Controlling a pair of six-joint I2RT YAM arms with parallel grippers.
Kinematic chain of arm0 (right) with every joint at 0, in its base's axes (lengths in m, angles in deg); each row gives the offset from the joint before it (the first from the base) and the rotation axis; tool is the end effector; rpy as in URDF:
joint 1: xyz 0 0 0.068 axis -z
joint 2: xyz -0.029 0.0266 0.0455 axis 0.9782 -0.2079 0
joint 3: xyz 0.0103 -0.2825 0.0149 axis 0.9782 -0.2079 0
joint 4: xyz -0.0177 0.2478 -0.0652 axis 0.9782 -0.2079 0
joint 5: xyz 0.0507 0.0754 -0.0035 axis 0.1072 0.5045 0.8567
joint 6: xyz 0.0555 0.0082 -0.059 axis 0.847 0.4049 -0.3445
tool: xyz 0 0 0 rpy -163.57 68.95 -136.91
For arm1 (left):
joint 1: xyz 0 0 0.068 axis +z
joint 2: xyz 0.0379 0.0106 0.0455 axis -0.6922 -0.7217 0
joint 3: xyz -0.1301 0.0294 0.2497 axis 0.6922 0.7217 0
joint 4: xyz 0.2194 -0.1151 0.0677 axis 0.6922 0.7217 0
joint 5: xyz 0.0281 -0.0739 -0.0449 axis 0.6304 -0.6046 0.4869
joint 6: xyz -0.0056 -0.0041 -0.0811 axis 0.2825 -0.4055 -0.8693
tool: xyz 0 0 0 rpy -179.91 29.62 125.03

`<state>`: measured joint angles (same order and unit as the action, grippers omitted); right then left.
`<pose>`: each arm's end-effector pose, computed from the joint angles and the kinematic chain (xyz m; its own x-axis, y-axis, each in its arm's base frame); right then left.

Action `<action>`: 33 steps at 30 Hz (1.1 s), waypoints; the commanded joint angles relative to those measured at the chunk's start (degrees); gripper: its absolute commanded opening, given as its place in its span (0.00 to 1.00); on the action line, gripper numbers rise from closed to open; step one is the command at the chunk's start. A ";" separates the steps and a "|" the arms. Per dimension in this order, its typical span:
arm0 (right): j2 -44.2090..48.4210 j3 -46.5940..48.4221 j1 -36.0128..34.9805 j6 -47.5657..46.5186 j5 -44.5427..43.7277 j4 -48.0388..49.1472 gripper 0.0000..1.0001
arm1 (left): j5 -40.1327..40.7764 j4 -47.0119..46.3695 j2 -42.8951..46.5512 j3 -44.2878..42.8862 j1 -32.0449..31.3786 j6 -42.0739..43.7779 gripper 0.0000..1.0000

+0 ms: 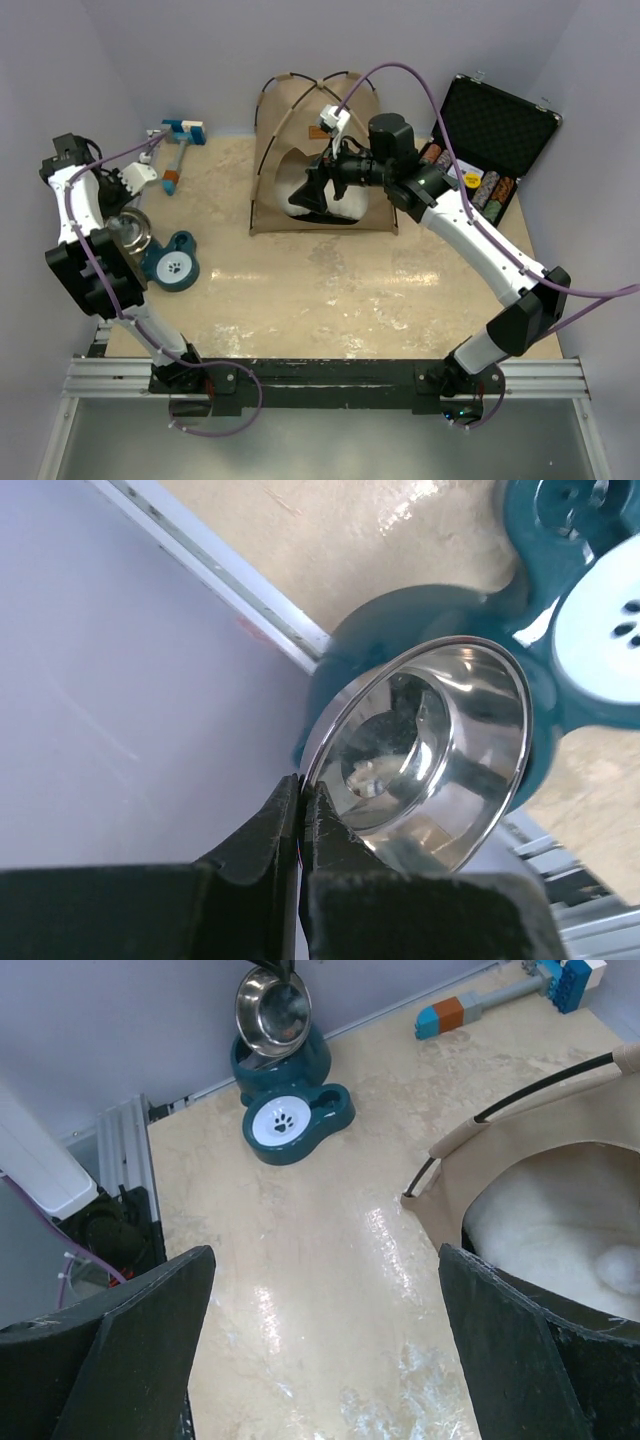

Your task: Set up the pet tent

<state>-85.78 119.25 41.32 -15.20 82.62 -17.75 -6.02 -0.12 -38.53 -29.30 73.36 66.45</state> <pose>0.2786 0.2575 0.4304 -0.2560 -0.1419 -0.9562 -0.9194 0.3413 0.1955 0.3384 0.1756 0.2742 -0.6062 0.7498 -0.2651 0.6926 0.6616 0.2874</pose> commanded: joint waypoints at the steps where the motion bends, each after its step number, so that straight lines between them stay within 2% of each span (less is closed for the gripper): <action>1: 0.20 0.02 0.04 -0.52 2.39 1.05 0.99 | 1.65 2.03 1.89 0.56 0.76 9.93 0.00; 6: -1.38 1.25 0.04 -0.44 3.27 0.61 0.98 | 3.77 0.78 1.11 4.27 1.11 13.55 0.00; 10: -1.91 1.34 0.04 -0.26 3.80 0.61 0.98 | 3.42 -4.65 0.32 6.11 1.11 14.08 0.00; 17: -2.61 1.43 0.04 -0.61 4.15 -0.18 0.99 | 5.61 -6.77 -5.39 3.13 0.94 14.79 0.01; 21: -2.61 1.51 0.04 -1.14 5.11 -0.62 0.99 | 6.06 -6.78 -5.66 2.95 0.94 14.43 0.25; 22: -2.61 1.60 0.04 -1.05 5.20 -0.62 0.99 | 6.15 -6.95 -5.31 2.86 1.02 14.43 0.34; 25: -2.53 1.95 0.04 -1.31 5.73 -0.80 0.98 | 3.79 -6.87 -3.73 -0.37 0.32 12.07 0.74; 26: -2.53 2.13 0.04 -1.66 5.64 -0.88 0.99 | 2.12 -5.65 -3.20 -2.83 0.23 11.36 0.91; 30: -2.26 3.88 0.04 -4.28 3.81 -1.58 0.99 | -2.63 -0.11 -1.88 -12.84 -1.17 5.48 1.00; 33: -1.47 5.99 0.12 -6.40 -1.02 -2.11 0.99 | -6.24 2.45 -0.30 -17.43 -3.10 -0.66 1.00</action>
<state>-89.12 120.43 41.32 -17.72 85.99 -19.70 -4.66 -2.35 -43.64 -39.60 72.86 73.57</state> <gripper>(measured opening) 0.985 0.993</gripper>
